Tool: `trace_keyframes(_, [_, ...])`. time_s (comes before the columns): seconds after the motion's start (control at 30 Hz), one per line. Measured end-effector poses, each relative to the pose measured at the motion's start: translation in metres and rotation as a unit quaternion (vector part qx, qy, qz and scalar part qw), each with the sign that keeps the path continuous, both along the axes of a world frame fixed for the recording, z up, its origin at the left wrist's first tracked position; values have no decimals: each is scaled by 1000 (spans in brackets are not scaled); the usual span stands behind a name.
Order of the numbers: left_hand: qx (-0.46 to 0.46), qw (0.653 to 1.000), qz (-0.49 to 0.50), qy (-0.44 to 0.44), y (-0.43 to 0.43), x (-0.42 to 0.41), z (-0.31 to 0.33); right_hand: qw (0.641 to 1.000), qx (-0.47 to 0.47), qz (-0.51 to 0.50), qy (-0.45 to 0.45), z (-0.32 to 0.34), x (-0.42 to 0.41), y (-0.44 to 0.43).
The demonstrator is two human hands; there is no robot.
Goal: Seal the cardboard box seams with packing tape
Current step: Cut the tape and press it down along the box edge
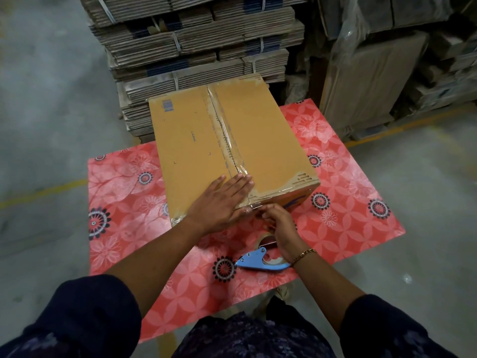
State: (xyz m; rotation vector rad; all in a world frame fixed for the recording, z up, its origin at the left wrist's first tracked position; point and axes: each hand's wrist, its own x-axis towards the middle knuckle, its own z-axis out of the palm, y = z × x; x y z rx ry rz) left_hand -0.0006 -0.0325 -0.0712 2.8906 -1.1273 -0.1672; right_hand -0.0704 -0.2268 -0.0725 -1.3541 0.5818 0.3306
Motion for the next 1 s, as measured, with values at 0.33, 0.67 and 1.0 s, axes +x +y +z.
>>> trace_keyframes(0.33, [6,1000,-3,4,1,0,0,996,87,1,9,-1,-5,-1])
trace_keyframes(0.67, [4,1000,-7,7,1,-1,0,993,-80,78,-39,-5,-12,-14])
trace_keyframes(1.0, [24,1000,-4,-1,-2,-2,-2,989,-112,95,-33,3,-10,-22])
